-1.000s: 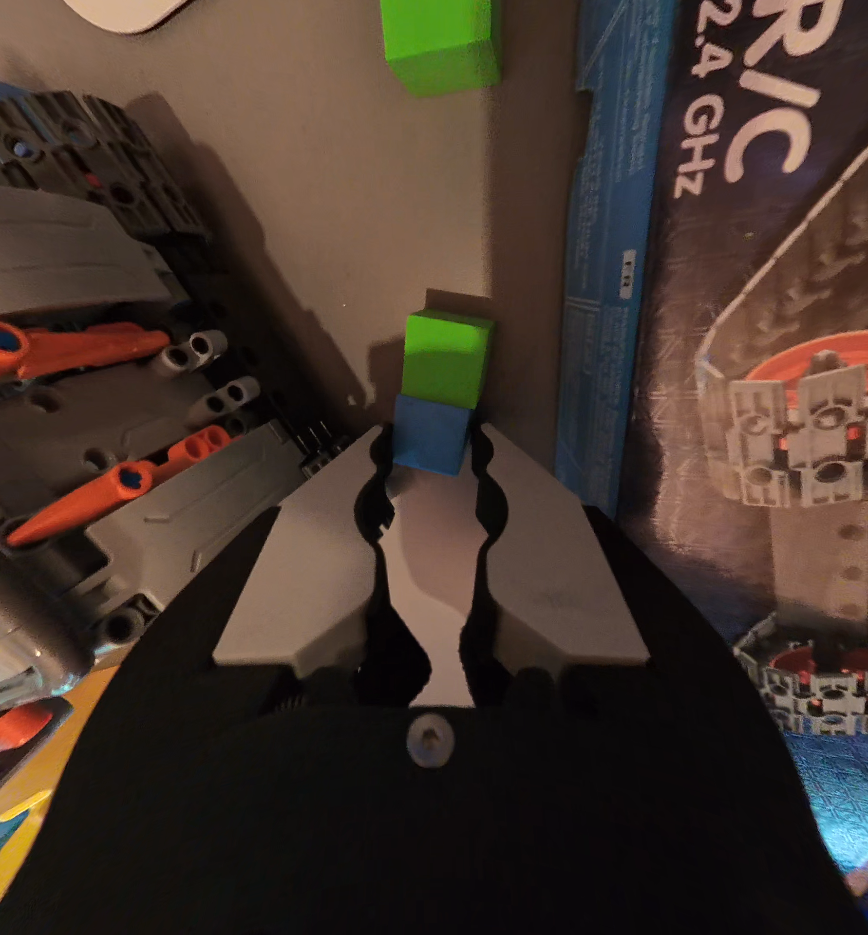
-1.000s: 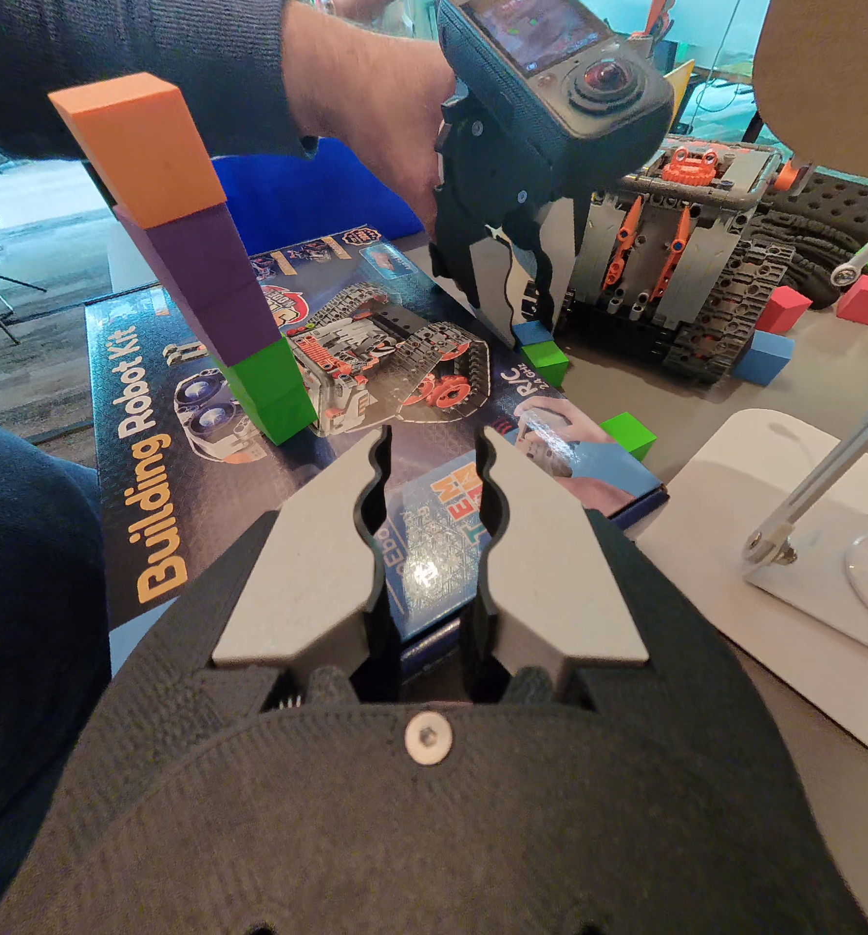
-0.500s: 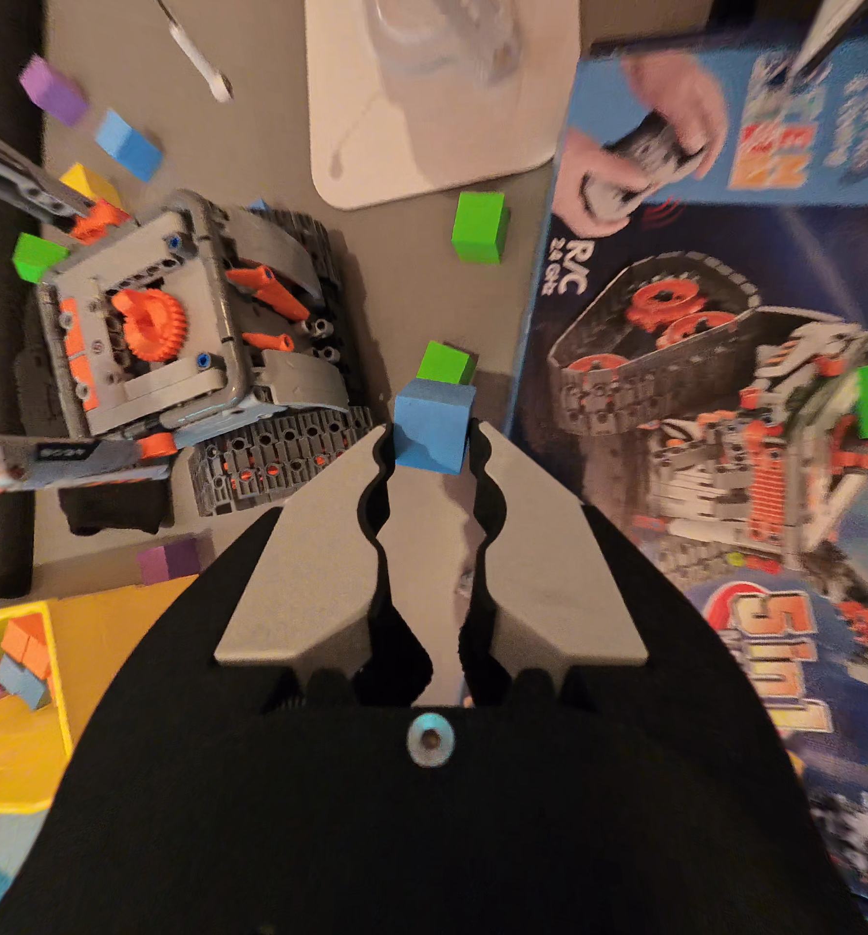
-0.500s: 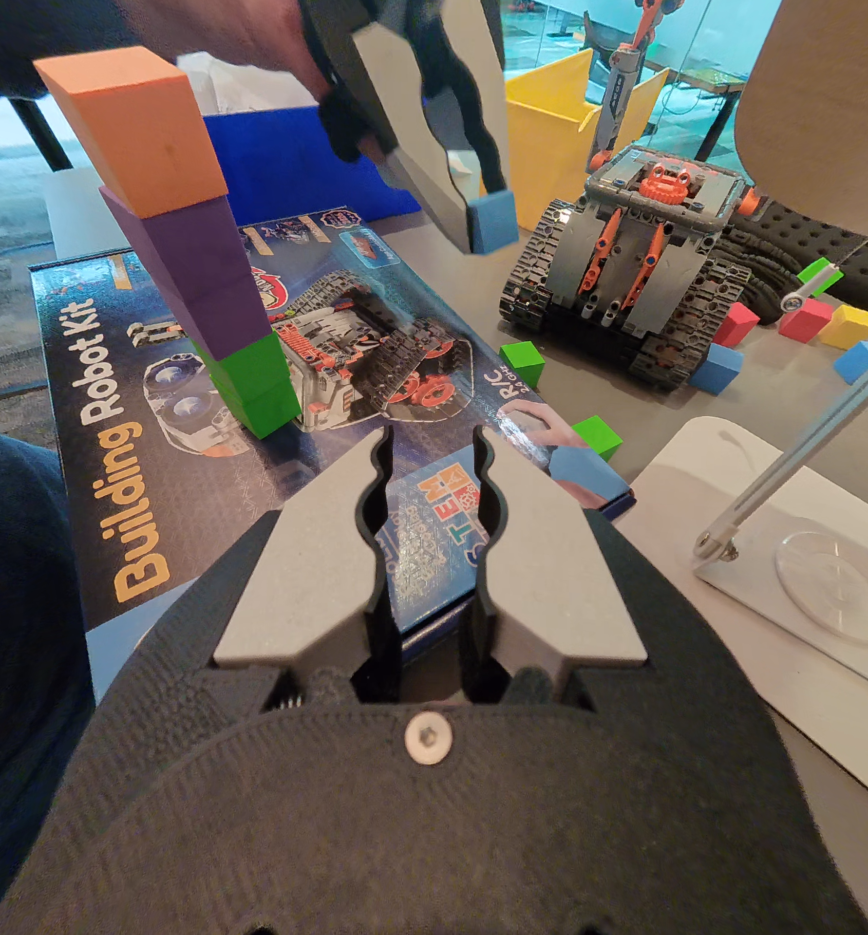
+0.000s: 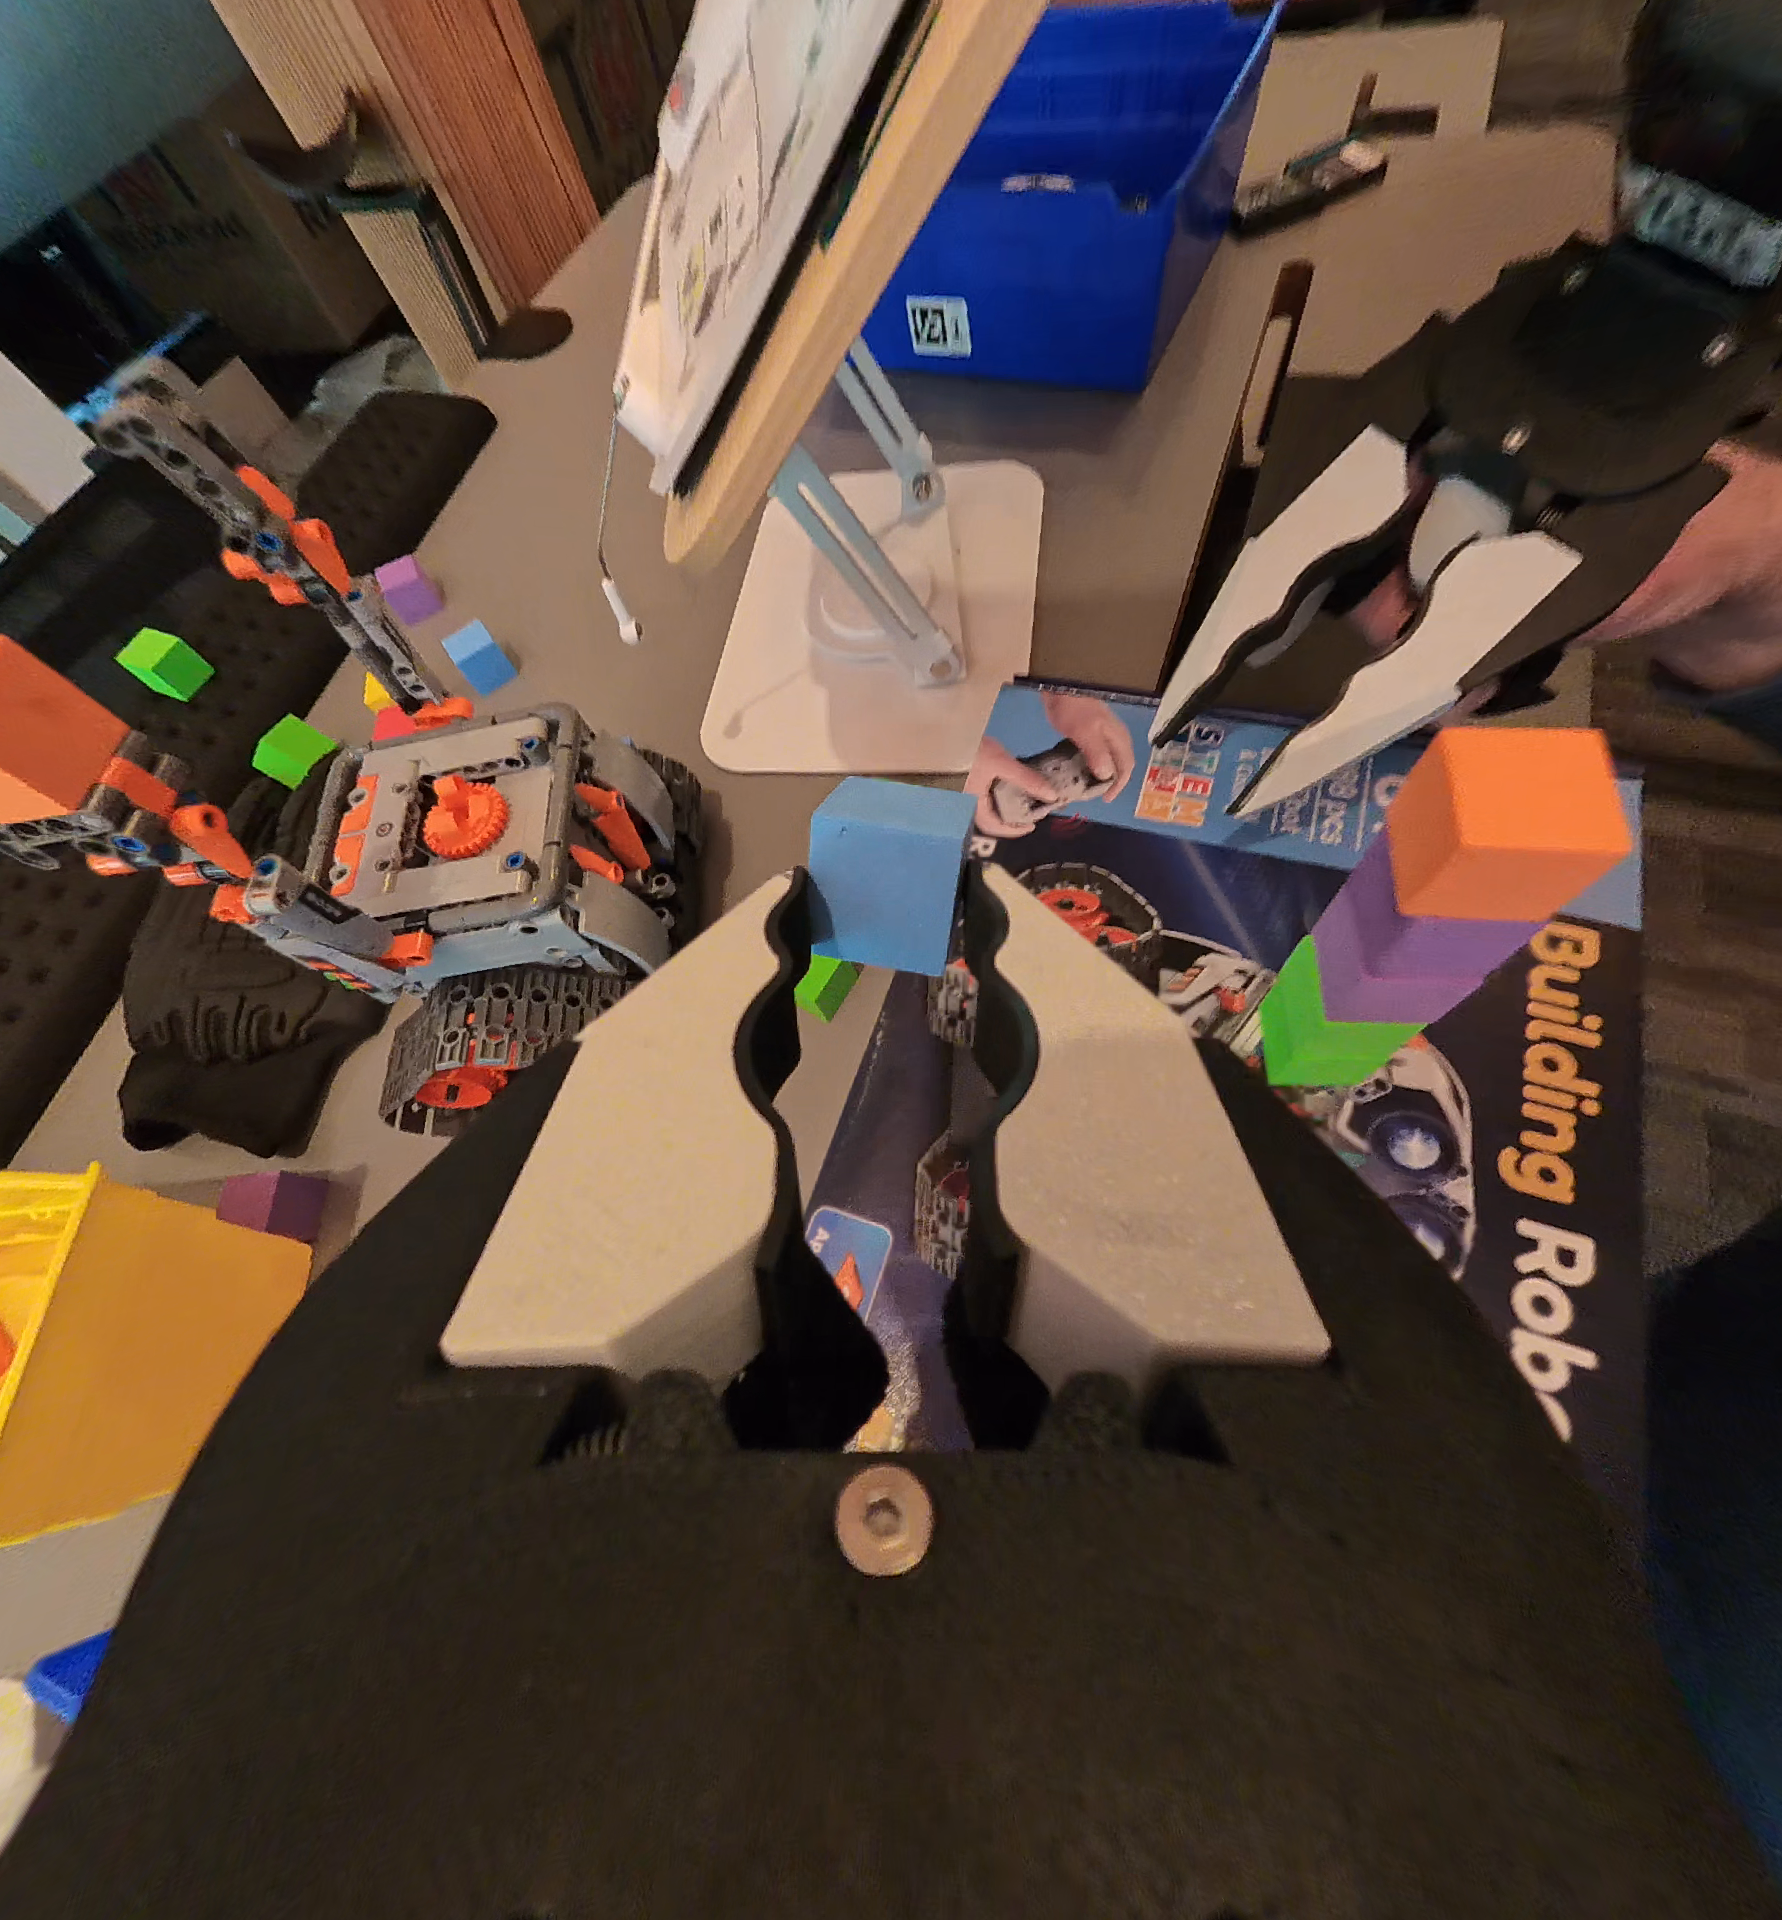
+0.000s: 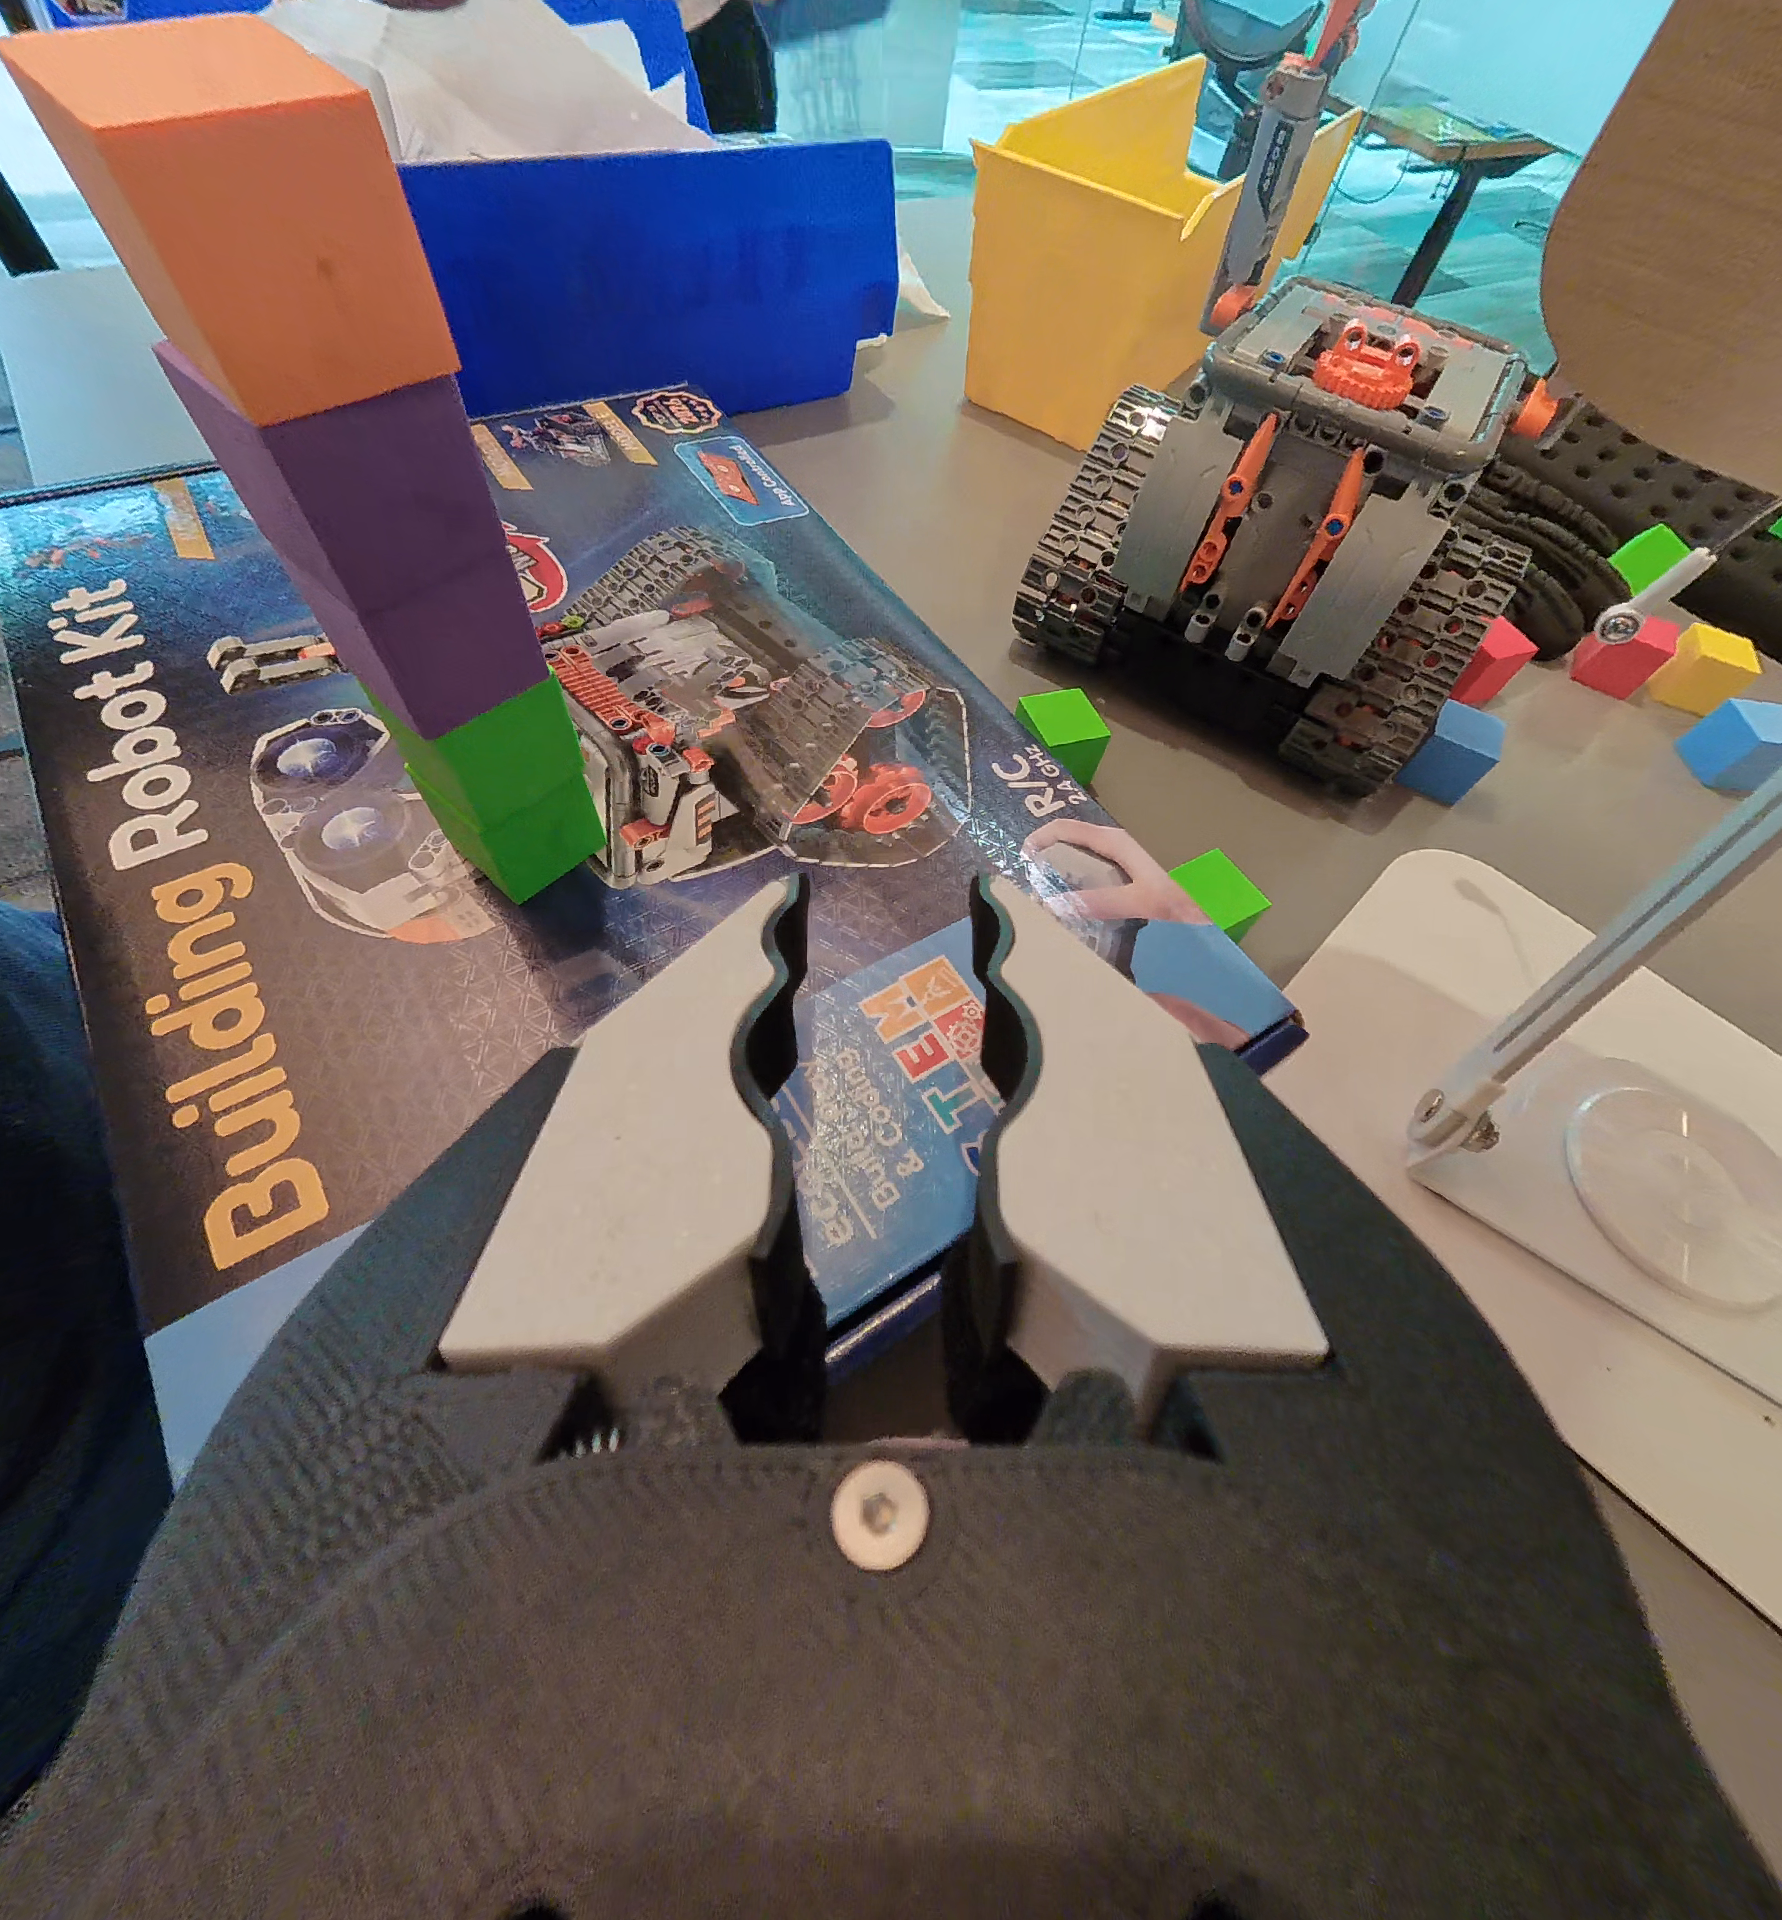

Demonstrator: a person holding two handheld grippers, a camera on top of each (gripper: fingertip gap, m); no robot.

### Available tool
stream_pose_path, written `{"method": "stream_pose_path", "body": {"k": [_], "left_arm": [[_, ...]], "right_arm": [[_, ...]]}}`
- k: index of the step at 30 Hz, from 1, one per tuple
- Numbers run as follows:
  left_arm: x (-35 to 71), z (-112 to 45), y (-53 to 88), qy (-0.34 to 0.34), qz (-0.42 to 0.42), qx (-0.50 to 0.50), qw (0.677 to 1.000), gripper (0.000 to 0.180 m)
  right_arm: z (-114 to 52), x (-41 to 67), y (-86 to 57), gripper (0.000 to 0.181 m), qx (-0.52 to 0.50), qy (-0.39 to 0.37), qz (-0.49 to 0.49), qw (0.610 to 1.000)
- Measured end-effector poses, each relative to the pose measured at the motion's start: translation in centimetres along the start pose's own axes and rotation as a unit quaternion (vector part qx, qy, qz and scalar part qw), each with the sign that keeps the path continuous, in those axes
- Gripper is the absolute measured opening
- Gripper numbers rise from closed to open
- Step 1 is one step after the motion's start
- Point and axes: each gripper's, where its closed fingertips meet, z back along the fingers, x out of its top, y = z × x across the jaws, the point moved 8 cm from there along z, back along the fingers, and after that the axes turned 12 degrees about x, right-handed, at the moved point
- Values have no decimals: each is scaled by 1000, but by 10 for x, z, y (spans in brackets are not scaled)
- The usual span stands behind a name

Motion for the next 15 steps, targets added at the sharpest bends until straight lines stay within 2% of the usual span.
{"method": "stream_pose_path", "body": {"k": [10, 15], "left_arm": [[9, 20, -15, -67, 43, -10, 997, 27], [20, 32, -32, -129, 103, -31, 986, 27]], "right_arm": [[-1, 1, 4, 30, -15, 14, 5, 1000], [1, 0, 4, 30, -22, 11, 0, 1000]]}}
